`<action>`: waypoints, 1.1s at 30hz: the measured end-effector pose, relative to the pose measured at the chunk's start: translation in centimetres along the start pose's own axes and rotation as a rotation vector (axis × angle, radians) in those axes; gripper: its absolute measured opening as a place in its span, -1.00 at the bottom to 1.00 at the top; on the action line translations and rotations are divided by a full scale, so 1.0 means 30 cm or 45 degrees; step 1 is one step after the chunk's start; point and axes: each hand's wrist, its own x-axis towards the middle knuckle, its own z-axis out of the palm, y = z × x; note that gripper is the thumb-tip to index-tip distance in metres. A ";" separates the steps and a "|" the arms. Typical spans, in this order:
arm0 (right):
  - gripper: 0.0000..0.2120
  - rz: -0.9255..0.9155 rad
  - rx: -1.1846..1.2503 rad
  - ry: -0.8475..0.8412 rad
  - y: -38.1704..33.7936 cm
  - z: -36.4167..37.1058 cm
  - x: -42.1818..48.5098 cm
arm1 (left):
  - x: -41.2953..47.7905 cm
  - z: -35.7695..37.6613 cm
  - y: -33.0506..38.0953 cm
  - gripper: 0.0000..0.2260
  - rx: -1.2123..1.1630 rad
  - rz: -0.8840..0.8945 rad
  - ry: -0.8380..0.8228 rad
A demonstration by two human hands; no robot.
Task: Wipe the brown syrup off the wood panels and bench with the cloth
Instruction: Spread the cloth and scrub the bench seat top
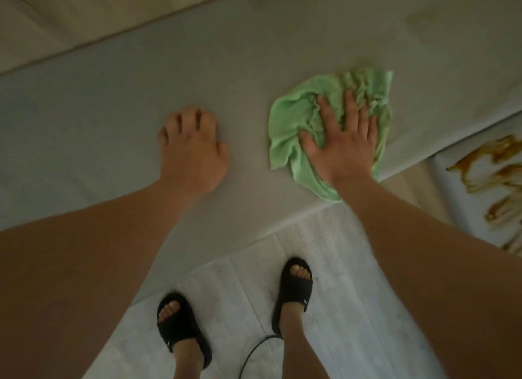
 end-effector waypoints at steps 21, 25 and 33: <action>-0.24 0.329 0.077 -0.004 0.155 -0.015 -0.024 | 0.113 -0.007 0.153 -0.62 0.005 0.007 0.075; -0.20 0.197 0.032 -0.115 -0.083 -0.013 0.034 | 0.125 -0.034 0.103 -0.64 -0.054 -0.058 0.102; -0.18 -0.584 -0.013 -0.161 -0.388 -0.026 0.293 | 0.201 -0.115 -0.064 -0.41 -0.123 -0.206 0.034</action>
